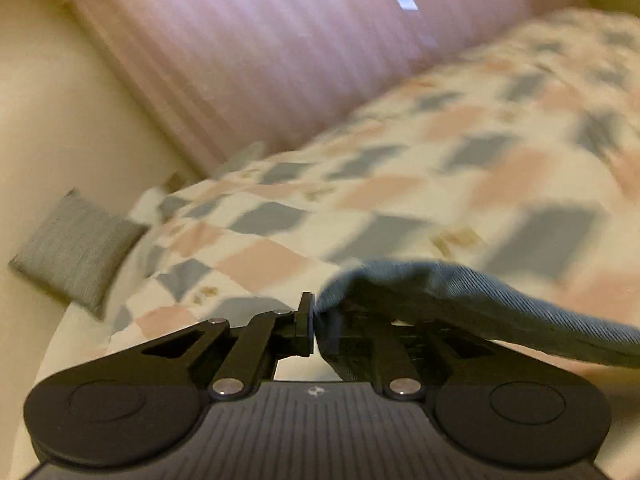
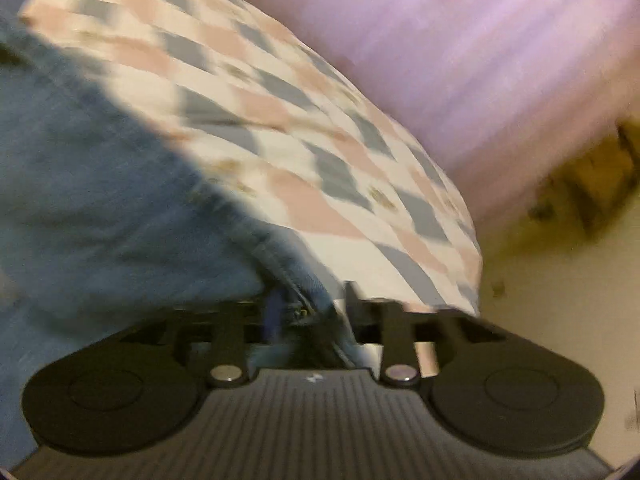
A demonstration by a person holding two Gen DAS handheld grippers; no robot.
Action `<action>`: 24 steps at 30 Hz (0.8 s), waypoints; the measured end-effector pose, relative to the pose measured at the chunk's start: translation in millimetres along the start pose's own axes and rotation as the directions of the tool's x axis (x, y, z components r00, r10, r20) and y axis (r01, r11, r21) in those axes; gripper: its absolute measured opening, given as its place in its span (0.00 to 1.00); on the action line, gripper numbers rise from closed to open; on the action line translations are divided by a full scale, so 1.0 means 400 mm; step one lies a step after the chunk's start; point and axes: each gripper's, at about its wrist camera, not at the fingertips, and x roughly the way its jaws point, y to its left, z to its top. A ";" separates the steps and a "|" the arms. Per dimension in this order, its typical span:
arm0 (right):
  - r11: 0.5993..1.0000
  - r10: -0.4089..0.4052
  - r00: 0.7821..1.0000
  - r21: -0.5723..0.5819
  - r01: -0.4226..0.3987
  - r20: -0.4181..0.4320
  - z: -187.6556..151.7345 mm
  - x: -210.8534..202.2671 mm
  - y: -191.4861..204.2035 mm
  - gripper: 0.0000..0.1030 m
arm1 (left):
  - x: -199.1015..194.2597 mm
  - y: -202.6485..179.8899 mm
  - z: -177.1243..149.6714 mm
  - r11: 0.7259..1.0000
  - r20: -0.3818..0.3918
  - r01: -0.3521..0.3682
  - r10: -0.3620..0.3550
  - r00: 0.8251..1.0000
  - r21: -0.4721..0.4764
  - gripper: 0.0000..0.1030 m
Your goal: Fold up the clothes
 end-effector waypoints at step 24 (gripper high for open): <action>-0.113 0.383 0.922 0.988 0.103 -0.053 -0.887 -0.169 0.124 0.83 | -0.164 0.173 -0.918 0.471 -0.490 -0.273 -0.435 0.755 -0.839 0.80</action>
